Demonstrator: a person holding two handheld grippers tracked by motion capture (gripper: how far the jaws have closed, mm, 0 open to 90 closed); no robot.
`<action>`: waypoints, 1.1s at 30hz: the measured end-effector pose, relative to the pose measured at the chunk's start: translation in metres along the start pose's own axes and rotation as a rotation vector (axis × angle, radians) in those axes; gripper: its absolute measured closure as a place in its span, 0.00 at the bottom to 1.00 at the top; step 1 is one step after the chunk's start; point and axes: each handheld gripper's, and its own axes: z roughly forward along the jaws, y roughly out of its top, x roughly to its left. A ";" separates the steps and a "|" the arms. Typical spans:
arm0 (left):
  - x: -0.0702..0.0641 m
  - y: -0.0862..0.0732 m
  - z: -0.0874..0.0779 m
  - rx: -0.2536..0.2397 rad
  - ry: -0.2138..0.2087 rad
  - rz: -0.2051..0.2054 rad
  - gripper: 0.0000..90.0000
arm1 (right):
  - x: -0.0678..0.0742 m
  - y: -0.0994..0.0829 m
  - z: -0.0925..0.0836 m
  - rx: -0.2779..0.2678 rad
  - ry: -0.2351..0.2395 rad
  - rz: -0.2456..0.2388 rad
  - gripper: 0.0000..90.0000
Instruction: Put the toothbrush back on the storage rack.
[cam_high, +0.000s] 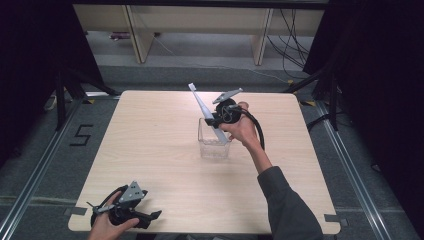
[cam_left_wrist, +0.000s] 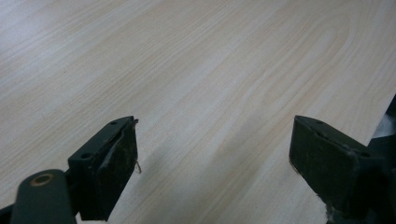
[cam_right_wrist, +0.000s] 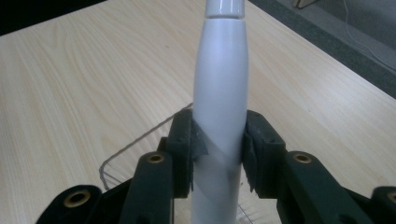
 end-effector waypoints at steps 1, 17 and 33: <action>0.000 0.000 0.000 0.001 0.000 0.003 0.17 | 0.000 -0.001 0.002 -0.007 -0.011 -0.004 0.74; 0.000 0.000 -0.001 -0.001 0.003 0.005 0.17 | 0.005 -0.008 0.020 0.073 -0.015 -0.042 0.74; 0.000 0.000 0.000 -0.002 0.002 0.004 0.17 | 0.005 -0.013 0.027 0.145 -0.014 0.006 0.74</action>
